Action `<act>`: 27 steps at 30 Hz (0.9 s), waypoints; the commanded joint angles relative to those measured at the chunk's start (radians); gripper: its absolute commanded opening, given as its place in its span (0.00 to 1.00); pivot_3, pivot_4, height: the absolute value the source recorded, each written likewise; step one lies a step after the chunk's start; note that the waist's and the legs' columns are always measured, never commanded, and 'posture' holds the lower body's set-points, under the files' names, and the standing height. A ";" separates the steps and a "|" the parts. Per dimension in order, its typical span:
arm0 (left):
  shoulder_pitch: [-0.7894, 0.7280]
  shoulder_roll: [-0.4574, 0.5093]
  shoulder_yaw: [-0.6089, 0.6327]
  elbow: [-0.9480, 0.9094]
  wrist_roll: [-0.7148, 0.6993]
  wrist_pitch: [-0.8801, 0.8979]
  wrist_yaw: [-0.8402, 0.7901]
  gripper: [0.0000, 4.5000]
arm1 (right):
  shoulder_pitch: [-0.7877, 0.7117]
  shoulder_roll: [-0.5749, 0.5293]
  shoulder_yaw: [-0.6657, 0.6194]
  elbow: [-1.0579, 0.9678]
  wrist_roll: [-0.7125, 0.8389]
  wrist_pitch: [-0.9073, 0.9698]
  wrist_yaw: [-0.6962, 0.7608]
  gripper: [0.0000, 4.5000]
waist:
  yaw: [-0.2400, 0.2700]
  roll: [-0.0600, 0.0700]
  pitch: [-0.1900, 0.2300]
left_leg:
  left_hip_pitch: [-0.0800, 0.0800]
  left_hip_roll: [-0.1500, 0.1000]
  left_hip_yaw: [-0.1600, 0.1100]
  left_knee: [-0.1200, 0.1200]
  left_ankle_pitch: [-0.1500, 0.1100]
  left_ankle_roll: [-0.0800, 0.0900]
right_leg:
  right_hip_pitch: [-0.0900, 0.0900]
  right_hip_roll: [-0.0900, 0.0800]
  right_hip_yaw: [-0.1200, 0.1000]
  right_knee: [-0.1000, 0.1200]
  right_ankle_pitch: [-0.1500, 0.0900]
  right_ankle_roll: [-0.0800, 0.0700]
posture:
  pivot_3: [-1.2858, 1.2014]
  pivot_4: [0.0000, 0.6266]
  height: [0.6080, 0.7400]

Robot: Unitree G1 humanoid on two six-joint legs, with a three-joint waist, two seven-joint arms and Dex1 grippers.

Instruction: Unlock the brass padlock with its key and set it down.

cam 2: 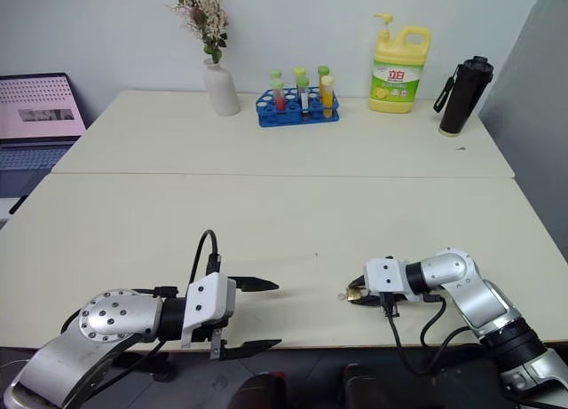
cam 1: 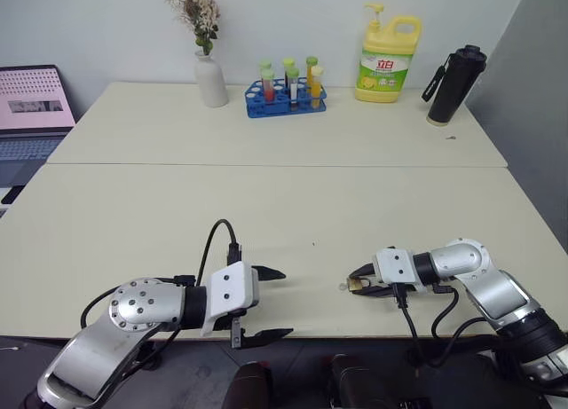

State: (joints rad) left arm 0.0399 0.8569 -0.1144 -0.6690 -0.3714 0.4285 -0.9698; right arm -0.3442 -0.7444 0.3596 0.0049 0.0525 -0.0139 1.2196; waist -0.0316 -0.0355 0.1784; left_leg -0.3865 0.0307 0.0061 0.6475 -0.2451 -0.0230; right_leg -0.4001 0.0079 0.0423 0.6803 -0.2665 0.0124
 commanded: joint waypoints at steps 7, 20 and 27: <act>-0.037 -0.068 0.054 0.029 -0.055 0.067 0.082 1.00 | 0.020 0.005 -0.075 -0.065 -0.048 -0.012 -0.140 0.22 | 0.002 0.000 0.000 | 0.006 0.000 0.000 0.000 0.000 0.000 | 0.006 -0.001 0.000 -0.001 -0.004 -0.007 | 0.52 0.24 1.00; -0.319 -0.217 0.036 0.275 -0.031 0.129 0.201 1.00 | -0.027 0.093 -0.093 -0.072 -0.643 -0.219 -0.814 0.22 | 0.003 0.001 0.001 | -0.005 -0.002 0.000 -0.001 0.001 -0.001 | -0.005 0.000 0.000 0.001 -0.001 -0.001 | 0.52 0.24 1.00; -0.505 -0.325 0.016 0.457 -0.038 0.157 0.197 1.00 | -0.108 0.110 -0.084 -0.019 -0.731 -0.345 -0.973 0.22 | 0.002 0.001 0.001 | -0.009 -0.003 -0.001 -0.001 0.001 -0.002 | -0.006 0.001 -0.001 0.000 -0.001 -0.001 | 0.52 0.24 1.00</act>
State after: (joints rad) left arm -0.4288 0.5442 -0.1038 -0.2272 -0.3988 0.5798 -0.7725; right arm -0.4289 -0.6345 0.2913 -0.0015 -0.6716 -0.3249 0.2887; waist -0.0294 -0.0348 0.1793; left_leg -0.3957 0.0282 0.0055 0.6468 -0.2440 -0.0253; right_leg -0.4065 0.0090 0.0417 0.6798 -0.2670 0.0116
